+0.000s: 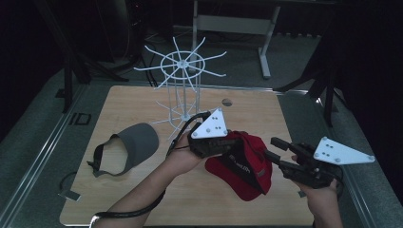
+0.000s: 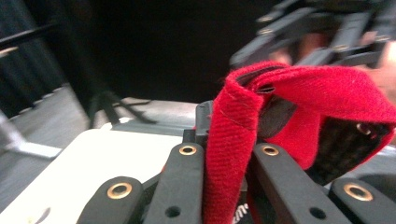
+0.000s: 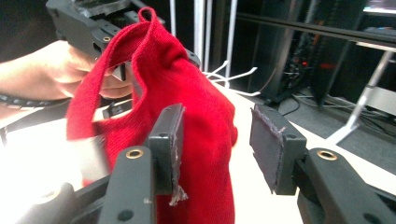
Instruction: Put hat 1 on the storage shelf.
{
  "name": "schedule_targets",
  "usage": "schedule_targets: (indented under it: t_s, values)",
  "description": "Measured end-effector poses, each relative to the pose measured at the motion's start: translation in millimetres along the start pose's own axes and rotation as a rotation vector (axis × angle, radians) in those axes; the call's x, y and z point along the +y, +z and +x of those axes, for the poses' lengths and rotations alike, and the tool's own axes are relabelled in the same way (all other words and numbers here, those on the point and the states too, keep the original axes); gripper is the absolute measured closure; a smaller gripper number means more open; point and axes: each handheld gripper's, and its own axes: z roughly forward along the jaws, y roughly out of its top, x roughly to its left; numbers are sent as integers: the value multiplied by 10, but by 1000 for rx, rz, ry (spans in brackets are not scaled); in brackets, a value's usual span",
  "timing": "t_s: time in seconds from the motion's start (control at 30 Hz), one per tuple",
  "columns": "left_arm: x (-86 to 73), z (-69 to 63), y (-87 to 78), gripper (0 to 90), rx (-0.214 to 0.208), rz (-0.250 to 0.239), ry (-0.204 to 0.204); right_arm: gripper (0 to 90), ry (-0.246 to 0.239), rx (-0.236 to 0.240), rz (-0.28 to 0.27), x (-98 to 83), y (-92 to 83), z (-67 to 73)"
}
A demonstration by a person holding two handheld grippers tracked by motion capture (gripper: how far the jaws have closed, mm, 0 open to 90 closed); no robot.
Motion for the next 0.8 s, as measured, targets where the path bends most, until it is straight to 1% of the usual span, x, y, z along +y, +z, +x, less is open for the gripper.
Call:
schedule_targets:
  t_s: [0.03,0.07,0.1,0.13,0.17,0.2,0.23,0.27,0.3,0.33,0.37,0.4,0.47,0.57,0.63,0.7,0.73,0.8]
  values:
    - [0,-7,2,869,-15,2,3,544,-4,6,5,6,23,4]
    - [-1,-15,2,869,-31,0,8,546,-29,29,23,20,82,21]
    - [0,-22,2,869,-36,2,10,546,-29,29,23,20,82,21]
    - [1,-23,5,868,-44,7,11,565,-45,36,36,28,114,39]
    - [1,-23,5,868,-44,7,11,565,-45,36,36,28,114,39]
    - [-1,-24,4,868,-46,8,13,577,-55,45,43,30,126,47]
    - [0,-20,3,868,-39,12,12,645,-65,52,50,34,138,61]
    - [-2,-16,0,868,-41,11,9,645,-65,52,50,34,138,61]
    - [-5,-14,-4,868,-40,11,13,681,-72,53,58,33,140,66]
    - [-6,-14,-5,868,-37,12,13,756,-84,57,67,29,140,70]
    - [-9,-14,-4,867,-42,11,10,788,-88,66,71,27,142,73]
    - [-12,-20,4,867,-35,14,9,833,-90,70,75,26,143,82]
    - [-12,-22,7,867,-36,15,10,869,-91,87,80,26,150,97]
    - [-18,-12,2,866,-47,2,0,876,-87,78,69,30,138,109]
    - [-20,-6,-1,865,-54,-5,-5,880,-56,63,50,45,117,98]
    - [-16,-5,-4,864,-58,-7,-3,881,-55,55,48,53,113,96]
    - [-9,-15,-5,863,-54,-6,3,882,-55,32,51,75,110,100]
    - [-5,-19,-7,862,-53,-5,5,882,-59,24,53,82,110,105]
